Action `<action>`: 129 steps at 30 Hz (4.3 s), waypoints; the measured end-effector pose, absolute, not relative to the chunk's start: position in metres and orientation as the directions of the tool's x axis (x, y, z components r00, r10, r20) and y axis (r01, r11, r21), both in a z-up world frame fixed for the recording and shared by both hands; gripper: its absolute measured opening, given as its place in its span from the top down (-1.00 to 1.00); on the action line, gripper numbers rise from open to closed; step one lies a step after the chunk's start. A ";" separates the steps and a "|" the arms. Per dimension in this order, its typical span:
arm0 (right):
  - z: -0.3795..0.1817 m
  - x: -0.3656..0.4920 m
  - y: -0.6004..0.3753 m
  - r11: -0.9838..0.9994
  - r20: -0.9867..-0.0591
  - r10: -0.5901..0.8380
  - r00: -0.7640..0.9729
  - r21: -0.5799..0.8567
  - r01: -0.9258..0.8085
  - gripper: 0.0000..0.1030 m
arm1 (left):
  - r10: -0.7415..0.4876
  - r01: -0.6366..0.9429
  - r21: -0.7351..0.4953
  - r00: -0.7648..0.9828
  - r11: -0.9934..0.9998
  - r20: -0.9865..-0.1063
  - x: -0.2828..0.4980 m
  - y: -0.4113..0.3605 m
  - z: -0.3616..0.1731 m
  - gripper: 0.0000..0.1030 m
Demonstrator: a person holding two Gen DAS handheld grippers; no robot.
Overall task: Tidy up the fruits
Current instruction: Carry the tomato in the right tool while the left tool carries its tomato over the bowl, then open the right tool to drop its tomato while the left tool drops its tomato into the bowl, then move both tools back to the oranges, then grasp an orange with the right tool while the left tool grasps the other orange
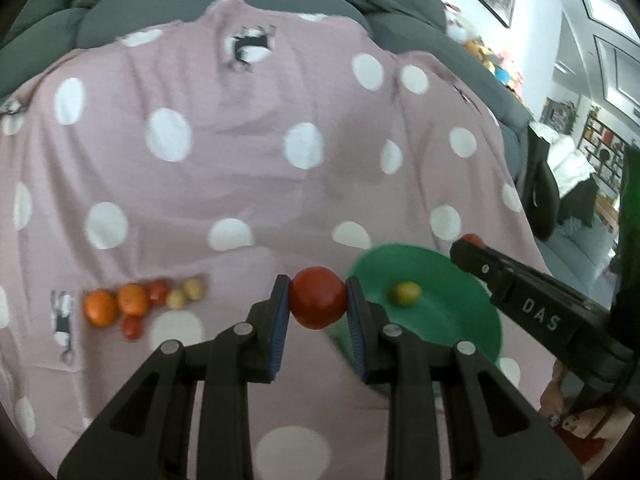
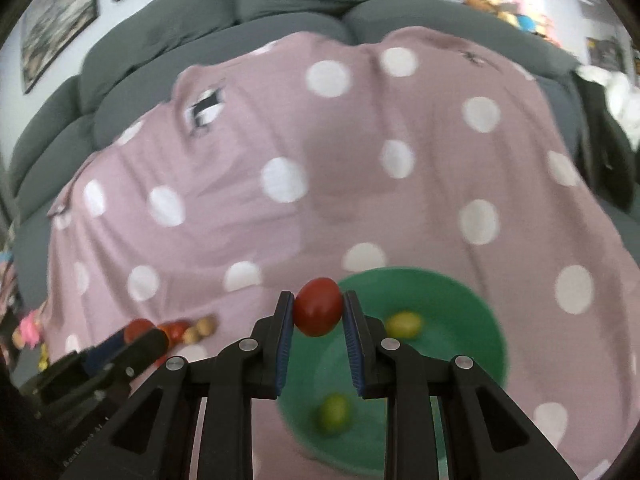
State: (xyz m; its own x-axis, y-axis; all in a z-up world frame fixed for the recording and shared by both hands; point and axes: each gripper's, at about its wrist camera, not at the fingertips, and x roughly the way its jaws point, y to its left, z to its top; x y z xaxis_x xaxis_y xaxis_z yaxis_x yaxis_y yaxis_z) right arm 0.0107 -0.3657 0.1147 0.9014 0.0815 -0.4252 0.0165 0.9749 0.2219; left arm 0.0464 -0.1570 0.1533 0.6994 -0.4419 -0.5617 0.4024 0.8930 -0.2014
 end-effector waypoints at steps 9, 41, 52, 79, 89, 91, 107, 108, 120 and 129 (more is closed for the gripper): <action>0.101 0.015 -0.409 0.955 -0.468 0.024 0.883 0.272 0.118 0.49 | -0.497 0.478 -0.212 0.613 0.852 -0.614 0.054 -0.215 0.137 0.48; 0.060 0.032 -0.441 0.933 -0.624 -0.040 0.780 0.257 0.253 0.49 | -0.508 0.546 -0.205 0.489 0.812 -0.709 0.054 -0.276 0.099 0.45; 0.068 0.029 -0.433 0.942 -0.612 -0.054 0.789 0.232 0.245 -0.03 | -0.500 0.501 -0.210 0.562 0.840 -0.659 0.046 -0.237 0.119 -0.15; 0.089 0.062 -0.237 0.910 -0.544 0.415 0.729 0.237 -0.341 -0.08 | -0.170 -0.097 -0.345 0.727 0.934 -0.665 0.100 0.077 0.097 -0.39; 0.042 0.148 -0.148 0.853 -0.691 0.519 0.504 0.380 -0.358 -0.08 | -0.309 -0.097 -0.509 0.694 0.855 -0.650 0.137 0.096 0.075 0.29; 0.033 0.160 -0.141 0.851 -0.692 0.524 0.496 0.401 -0.340 -0.08 | -0.292 -0.103 -0.495 0.699 0.863 -0.653 0.140 0.095 0.076 0.29; 0.003 0.175 -0.125 0.833 -0.705 0.553 0.444 0.451 -0.321 -0.03 | -0.295 -0.119 -0.465 0.630 0.878 -0.718 0.165 0.080 0.055 0.32; -0.001 0.176 -0.123 0.832 -0.716 0.555 0.424 0.459 -0.313 -0.03 | -0.299 -0.119 -0.470 0.630 0.874 -0.716 0.165 0.081 0.055 0.32; -0.010 0.184 -0.128 0.808 -0.680 0.588 0.437 0.482 -0.338 0.20 | -0.240 -0.158 -0.403 0.593 0.901 -0.769 0.190 0.071 0.046 0.12; -0.008 0.177 -0.123 0.826 -0.701 0.562 0.440 0.450 -0.339 0.22 | -0.291 -0.183 -0.459 0.561 0.869 -0.775 0.194 0.075 0.031 -0.01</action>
State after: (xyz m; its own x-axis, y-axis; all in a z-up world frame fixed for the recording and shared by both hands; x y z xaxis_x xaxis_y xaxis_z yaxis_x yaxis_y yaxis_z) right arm 0.1774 -0.1227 -0.0079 0.4397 0.5618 -0.7008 -0.3385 0.8264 0.4500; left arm 0.1938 0.0754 0.0309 0.5605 -0.2913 -0.7752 -0.1832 0.8693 -0.4591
